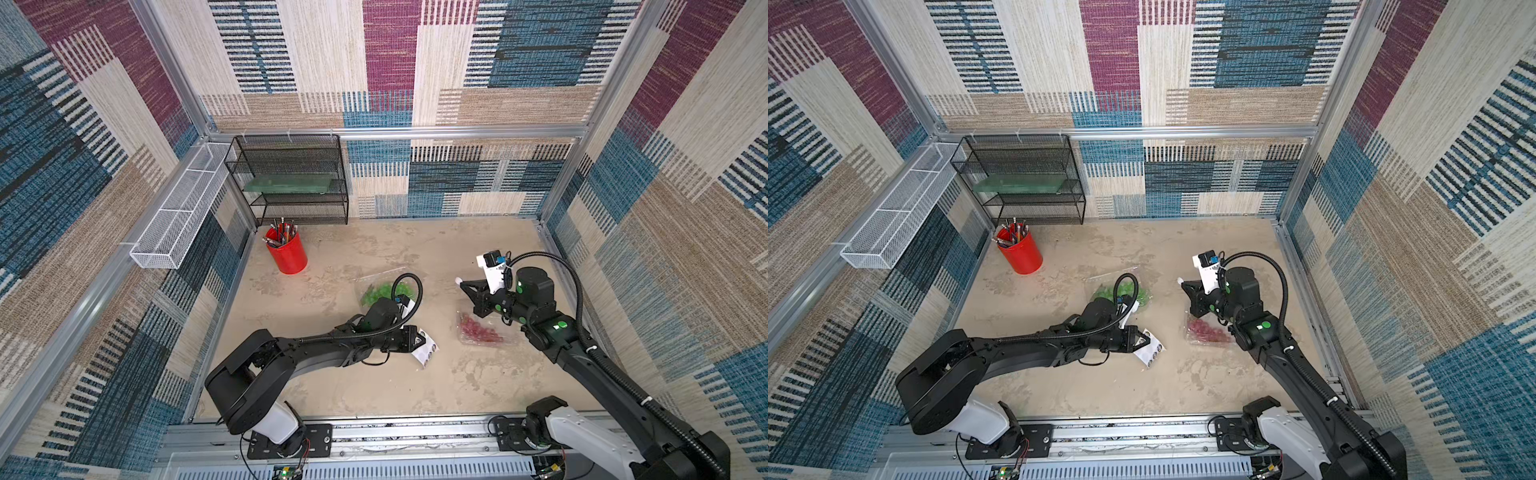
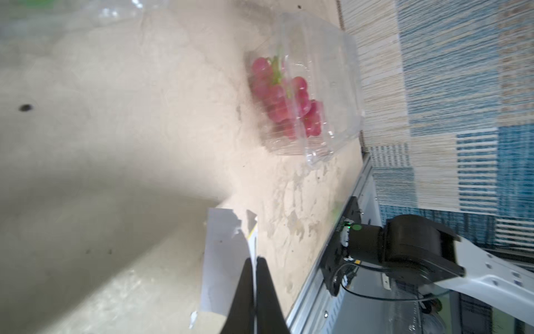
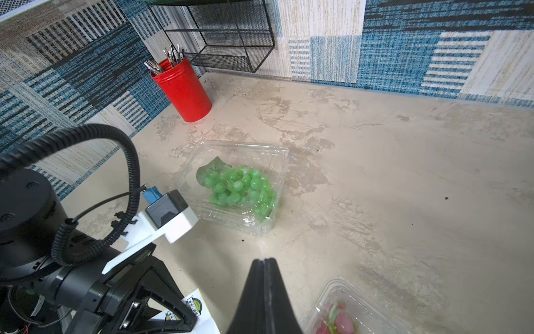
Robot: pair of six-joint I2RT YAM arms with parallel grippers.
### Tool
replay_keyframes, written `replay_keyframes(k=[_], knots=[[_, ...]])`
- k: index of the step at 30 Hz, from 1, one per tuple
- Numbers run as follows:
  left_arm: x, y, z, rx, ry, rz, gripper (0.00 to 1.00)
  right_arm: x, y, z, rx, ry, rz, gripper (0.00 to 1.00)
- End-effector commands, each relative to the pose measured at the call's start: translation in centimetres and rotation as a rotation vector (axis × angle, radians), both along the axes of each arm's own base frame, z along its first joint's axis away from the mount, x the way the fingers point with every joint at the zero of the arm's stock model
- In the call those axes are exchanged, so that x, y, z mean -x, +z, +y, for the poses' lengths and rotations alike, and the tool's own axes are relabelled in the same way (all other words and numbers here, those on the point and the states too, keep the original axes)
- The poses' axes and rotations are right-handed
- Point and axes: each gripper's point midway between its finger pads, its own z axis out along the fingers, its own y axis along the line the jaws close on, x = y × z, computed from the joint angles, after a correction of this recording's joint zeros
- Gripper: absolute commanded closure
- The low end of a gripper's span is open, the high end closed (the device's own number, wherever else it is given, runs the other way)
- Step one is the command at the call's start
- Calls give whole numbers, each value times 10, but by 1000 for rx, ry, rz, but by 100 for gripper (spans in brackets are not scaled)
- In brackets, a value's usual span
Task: Label fruit boxes
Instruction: Place the label sticker at the center of the board, then stick the label on the fruit box.
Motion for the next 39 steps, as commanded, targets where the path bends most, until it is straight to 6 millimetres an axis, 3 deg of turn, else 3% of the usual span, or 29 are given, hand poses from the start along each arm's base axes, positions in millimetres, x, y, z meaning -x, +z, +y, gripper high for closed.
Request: replay_keyframes(k=[1, 6, 13, 17, 27, 34, 39], knots=[[-2, -16, 24, -161, 10, -32, 99, -1, 2, -1, 12, -3, -15, 100], [-10, -16, 49, -301, 40, -112, 93, 0, -3, 3, 28, 31, -17, 100], [-17, -11, 73, -415, 60, -186, 66, -3, -8, 17, 50, 81, -20, 100], [-19, -5, 77, -420, 72, -195, 57, -5, -15, 28, 107, 99, -9, 100], [-35, 28, 96, -370, 144, -229, 53, -17, -20, 52, 220, 137, -12, 100], [-62, 63, 127, -275, 285, -254, 51, -28, -23, 74, 356, 193, -84, 100], [-86, 81, 158, -234, 410, -253, 42, -43, -28, 93, 481, 224, -108, 100]])
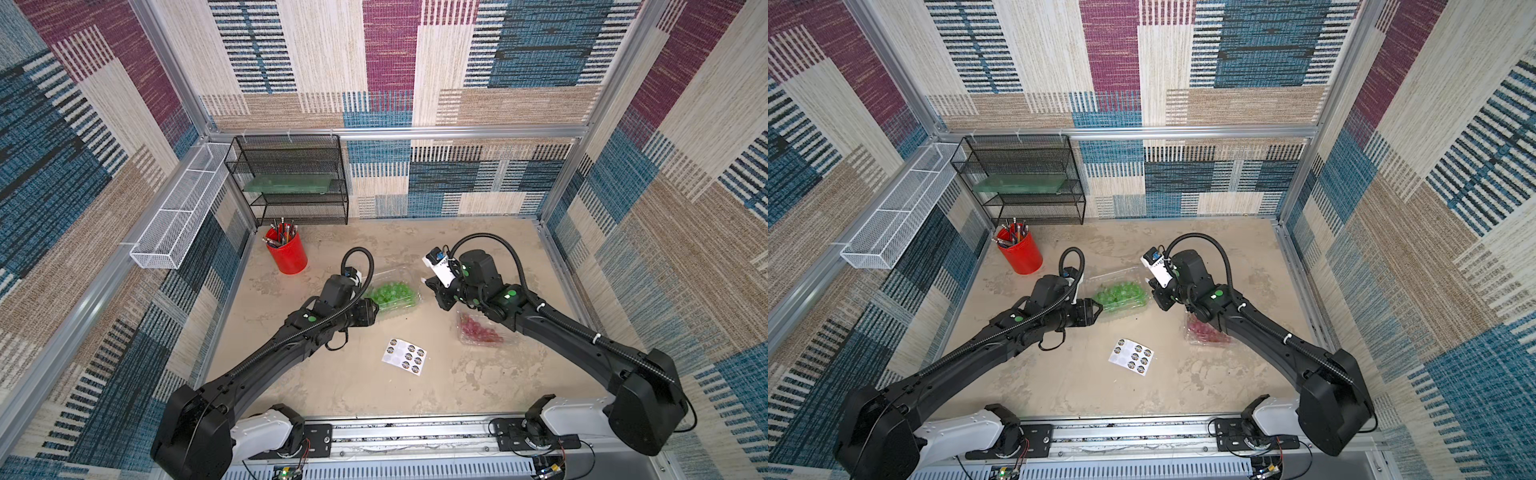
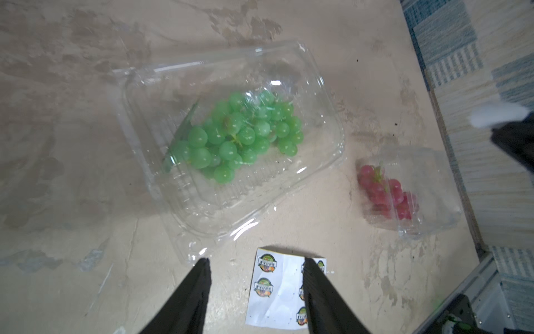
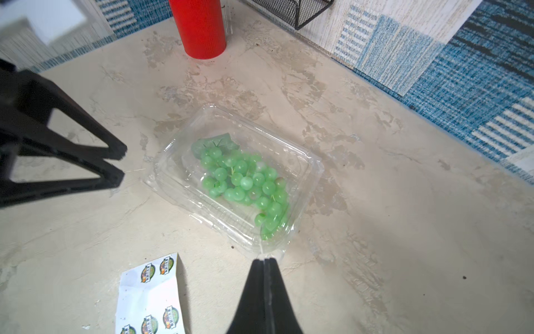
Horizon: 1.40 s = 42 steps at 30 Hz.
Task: Label fruit boxes
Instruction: Stick the label on the fruit box.
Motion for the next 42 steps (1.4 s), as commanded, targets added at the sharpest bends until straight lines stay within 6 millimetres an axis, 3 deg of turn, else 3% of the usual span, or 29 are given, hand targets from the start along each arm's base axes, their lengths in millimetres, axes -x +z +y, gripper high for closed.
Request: replay_keyframes(k=[1, 7, 13, 17, 27, 36, 42], knots=[[-12, 10, 12, 45, 37, -5, 42, -11, -4, 6, 134, 13, -59, 100], [-37, 12, 41, 204, 139, 50, 40, -30, -14, 33, 327, 94, -173, 100], [-56, 11, 57, 374, 165, 122, 40, -46, -23, 53, 460, 216, -310, 100], [-62, 9, 66, 395, 172, 119, 41, -53, -27, 63, 517, 306, -418, 100], [-63, 10, 63, 449, 109, 140, 41, -62, -40, 88, 655, 459, -553, 100], [-69, 21, 51, 517, 39, 133, 55, -62, -56, 101, 716, 543, -605, 100], [-70, 19, 53, 512, 52, 129, 57, -63, -67, 103, 746, 579, -604, 100]])
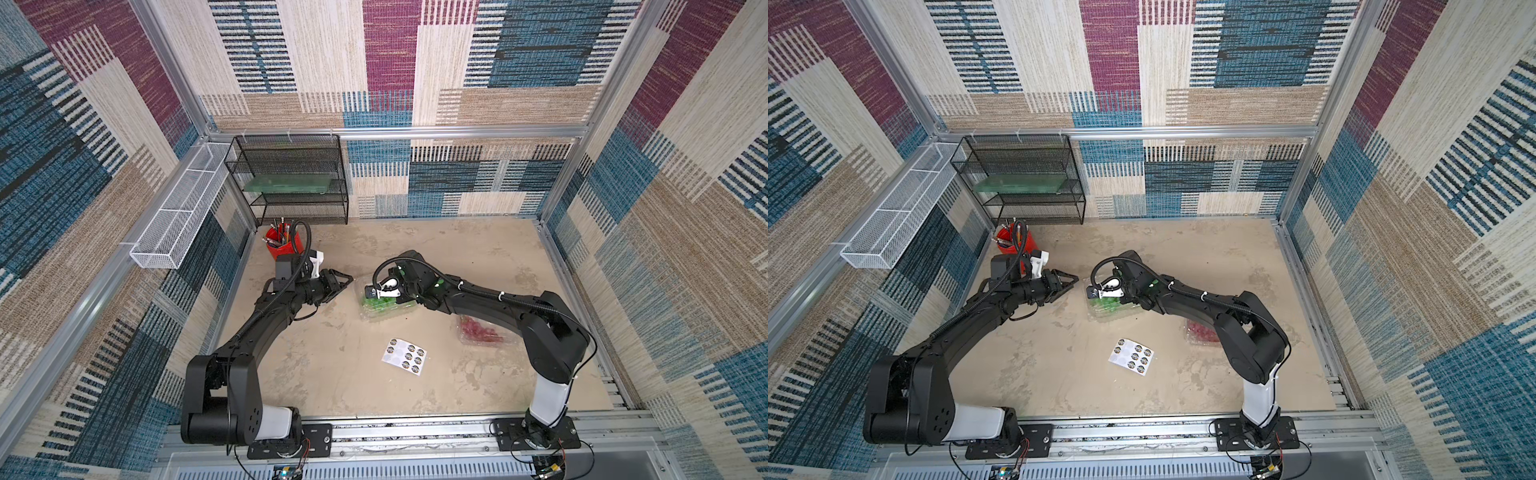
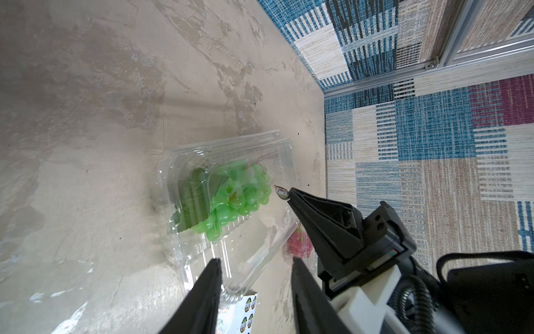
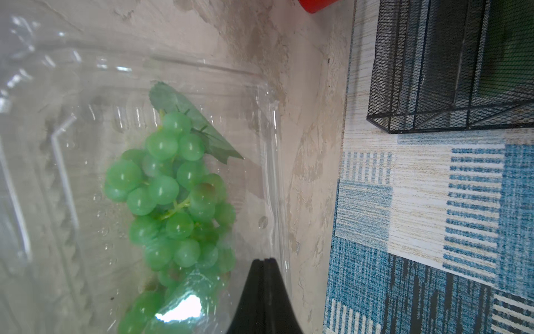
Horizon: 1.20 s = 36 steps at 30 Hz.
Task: Label fruit boxes
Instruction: Stick the label on the fruit box.
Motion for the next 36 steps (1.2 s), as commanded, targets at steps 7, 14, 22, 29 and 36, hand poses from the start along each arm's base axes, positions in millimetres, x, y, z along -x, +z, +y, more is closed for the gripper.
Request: replay_keyframes(k=[7, 14, 22, 29, 36], knots=[[-3, 4, -2, 18, -11, -20, 58, 1, -7, 6, 49, 47, -18, 100], [-3, 2, -1, 13, -9, -17, 58, 4, -17, 5, 90, 57, 3, 100], [-4, 1, -1, 9, -7, -16, 59, 12, -29, 4, 128, 82, 62, 94], [-5, 0, -2, 16, -11, -14, 59, 17, -27, 4, 117, 102, 105, 85], [-5, -1, -2, 15, -13, -14, 59, 21, -27, 2, 119, 105, 164, 80]])
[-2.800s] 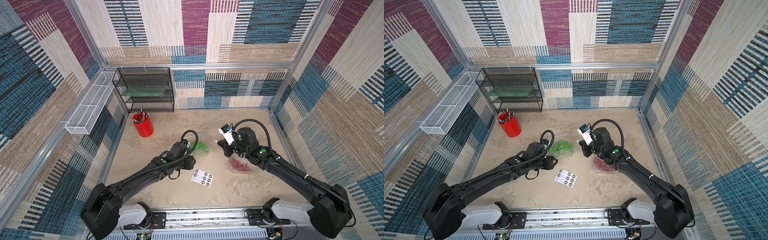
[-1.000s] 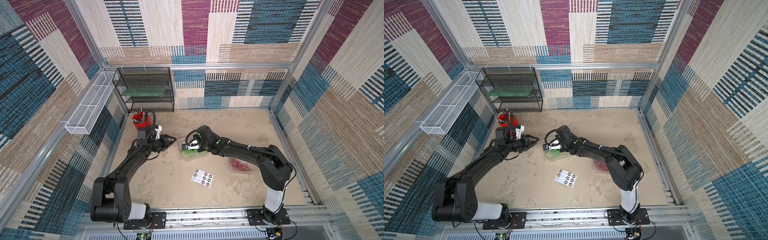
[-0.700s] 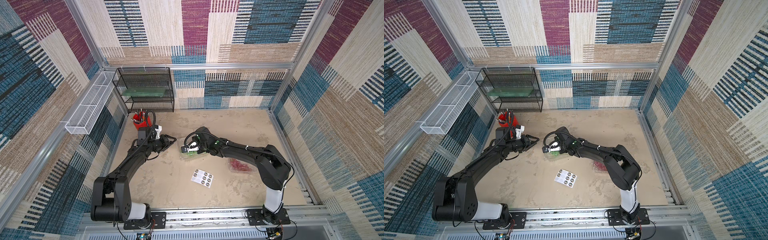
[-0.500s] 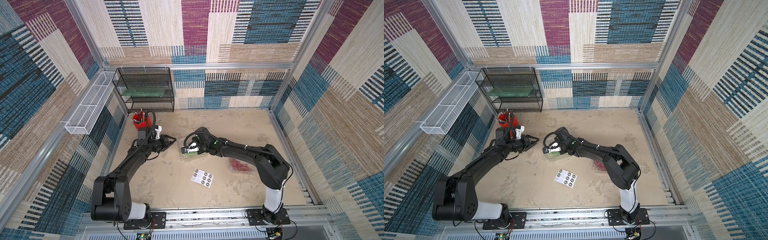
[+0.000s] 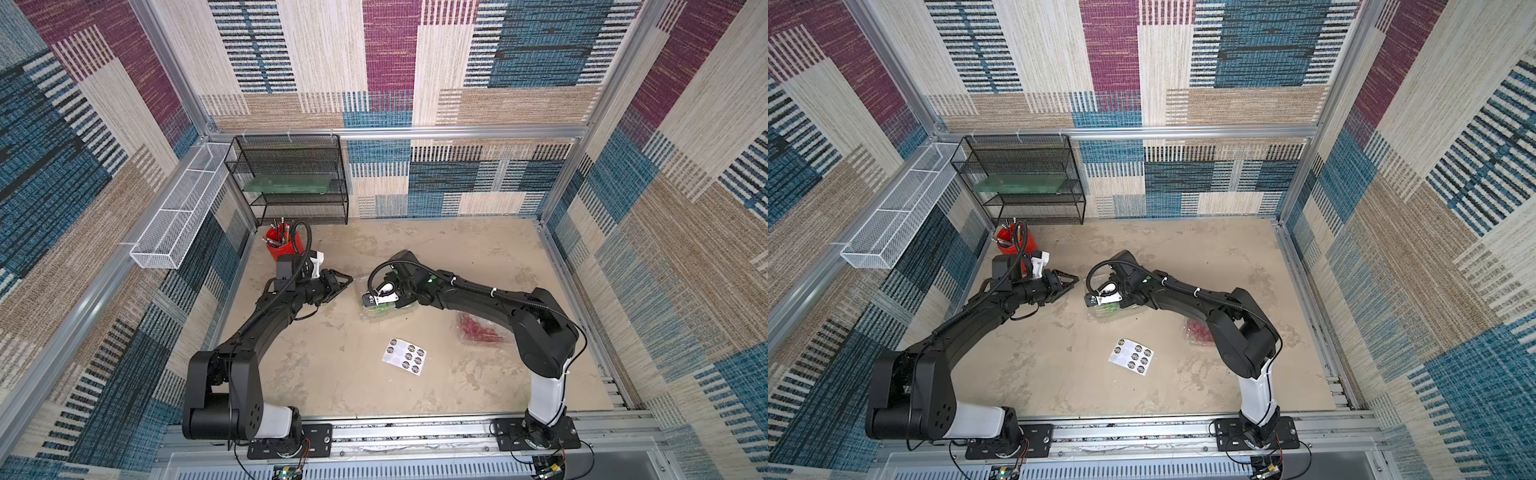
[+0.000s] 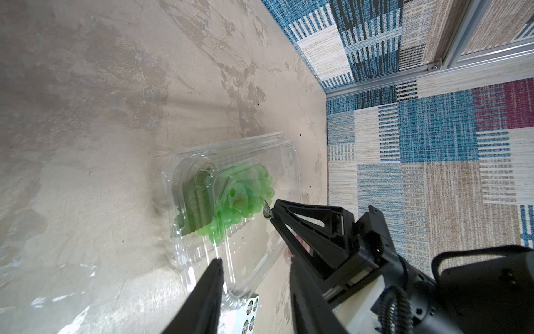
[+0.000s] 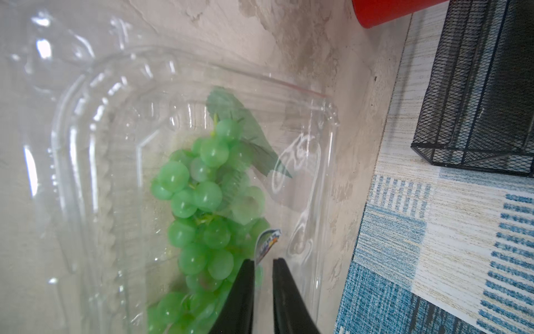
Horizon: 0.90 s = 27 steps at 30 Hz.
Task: Label fruit boxes
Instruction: Stick the label on the fruit box.
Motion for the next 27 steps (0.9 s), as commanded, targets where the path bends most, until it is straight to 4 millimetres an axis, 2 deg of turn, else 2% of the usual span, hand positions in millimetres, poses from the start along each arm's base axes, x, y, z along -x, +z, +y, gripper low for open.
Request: replay_keyframes(k=[1, 4, 11, 18, 27], knots=[[-3, 6, -3, 18, -21, -32, 59, 7, -6, -2, 3, -3, 71, 80], [-5, 12, -8, 58, -36, -50, 61, 6, -3, -1, -16, -10, 80, 80], [-10, 27, -34, 150, -121, -94, 75, 5, -3, -2, -36, -9, 56, 81], [-19, 5, -56, 216, -142, -33, 87, 5, -1, 0, -59, -2, 53, 81], [-27, -1, -84, 247, -209, 2, 95, 6, -1, -2, -57, 4, 54, 81]])
